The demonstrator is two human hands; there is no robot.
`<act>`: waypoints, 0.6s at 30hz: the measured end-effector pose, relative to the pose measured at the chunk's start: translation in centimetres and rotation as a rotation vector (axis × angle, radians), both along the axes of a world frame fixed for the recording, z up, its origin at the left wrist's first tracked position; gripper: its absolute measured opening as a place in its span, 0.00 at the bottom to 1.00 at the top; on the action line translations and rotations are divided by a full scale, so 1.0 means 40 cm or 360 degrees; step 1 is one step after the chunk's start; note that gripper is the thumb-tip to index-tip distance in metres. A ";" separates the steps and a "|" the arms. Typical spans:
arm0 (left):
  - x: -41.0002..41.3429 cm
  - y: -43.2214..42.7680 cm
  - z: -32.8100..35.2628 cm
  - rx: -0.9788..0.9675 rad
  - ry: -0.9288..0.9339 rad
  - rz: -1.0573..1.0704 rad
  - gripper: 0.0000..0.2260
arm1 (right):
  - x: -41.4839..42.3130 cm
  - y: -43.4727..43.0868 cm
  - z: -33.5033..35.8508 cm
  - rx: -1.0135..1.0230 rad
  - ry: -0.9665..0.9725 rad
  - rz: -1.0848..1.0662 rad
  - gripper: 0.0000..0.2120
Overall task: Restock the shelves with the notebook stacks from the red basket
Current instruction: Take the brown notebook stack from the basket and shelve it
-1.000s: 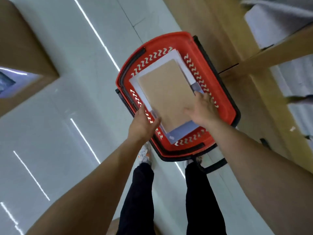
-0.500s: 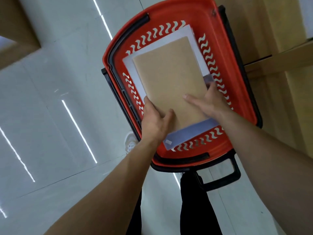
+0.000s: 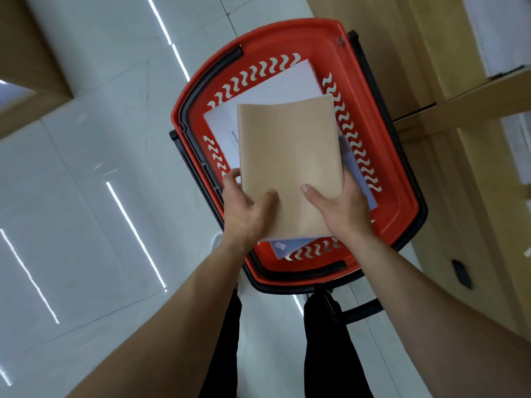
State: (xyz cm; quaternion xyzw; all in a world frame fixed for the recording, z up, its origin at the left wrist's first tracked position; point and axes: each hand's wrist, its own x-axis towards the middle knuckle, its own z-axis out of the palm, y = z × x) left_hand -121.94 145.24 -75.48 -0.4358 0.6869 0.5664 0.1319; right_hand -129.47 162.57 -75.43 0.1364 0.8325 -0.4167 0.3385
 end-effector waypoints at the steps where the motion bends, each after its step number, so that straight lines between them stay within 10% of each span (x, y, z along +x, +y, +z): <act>1: 0.001 0.001 0.016 -0.0016 0.0017 -0.0032 0.33 | 0.005 0.002 0.019 -0.0006 0.0018 -0.0016 0.30; 18: 0.014 -0.028 0.700 -0.0030 0.0439 -0.0600 0.28 | 0.142 0.021 0.738 -0.0041 0.0298 -0.0416 0.29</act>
